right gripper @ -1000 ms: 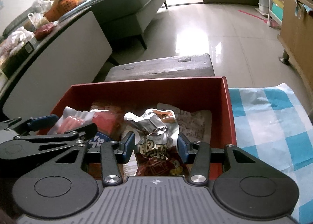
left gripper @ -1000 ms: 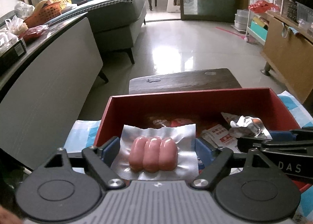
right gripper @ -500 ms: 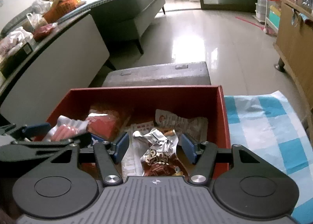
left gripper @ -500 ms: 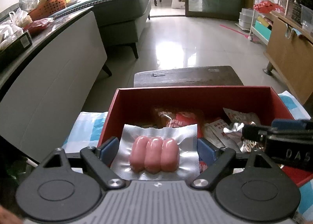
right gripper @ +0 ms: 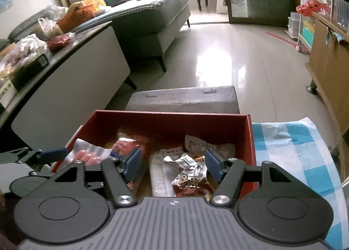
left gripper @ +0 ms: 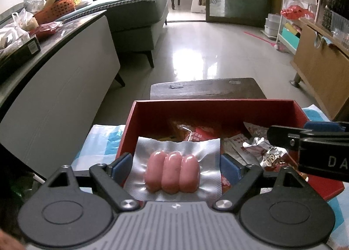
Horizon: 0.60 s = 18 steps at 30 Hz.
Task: Organize snacks
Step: 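Lower both packs into the red box and open both tools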
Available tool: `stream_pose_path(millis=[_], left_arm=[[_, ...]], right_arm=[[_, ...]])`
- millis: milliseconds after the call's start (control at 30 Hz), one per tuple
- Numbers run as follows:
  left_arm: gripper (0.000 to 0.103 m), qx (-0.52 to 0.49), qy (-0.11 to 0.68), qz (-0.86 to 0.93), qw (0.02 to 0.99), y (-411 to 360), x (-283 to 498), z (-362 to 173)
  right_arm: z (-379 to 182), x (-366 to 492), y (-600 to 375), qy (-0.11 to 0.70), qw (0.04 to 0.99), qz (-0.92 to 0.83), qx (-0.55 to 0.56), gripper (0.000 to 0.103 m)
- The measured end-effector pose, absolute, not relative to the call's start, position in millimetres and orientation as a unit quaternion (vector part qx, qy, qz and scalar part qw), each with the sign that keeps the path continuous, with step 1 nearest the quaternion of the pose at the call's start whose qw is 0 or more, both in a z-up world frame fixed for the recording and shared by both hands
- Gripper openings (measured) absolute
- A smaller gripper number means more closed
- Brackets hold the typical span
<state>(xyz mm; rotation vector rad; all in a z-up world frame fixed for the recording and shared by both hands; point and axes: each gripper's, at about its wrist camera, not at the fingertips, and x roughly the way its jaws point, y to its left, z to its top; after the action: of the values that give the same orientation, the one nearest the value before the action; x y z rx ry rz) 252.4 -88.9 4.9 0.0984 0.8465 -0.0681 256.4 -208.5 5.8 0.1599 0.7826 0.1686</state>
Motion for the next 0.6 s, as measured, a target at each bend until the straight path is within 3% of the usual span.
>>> stream_pose_path(millis=[600], left_arm=[[0.082, 0.016, 0.419, -0.047, 0.907, -67.4, 217.7, 22.1]], right_arm=[[33.6, 218.2, -196.4, 0.371, 0.924, 0.083, 0.047, 0.078]])
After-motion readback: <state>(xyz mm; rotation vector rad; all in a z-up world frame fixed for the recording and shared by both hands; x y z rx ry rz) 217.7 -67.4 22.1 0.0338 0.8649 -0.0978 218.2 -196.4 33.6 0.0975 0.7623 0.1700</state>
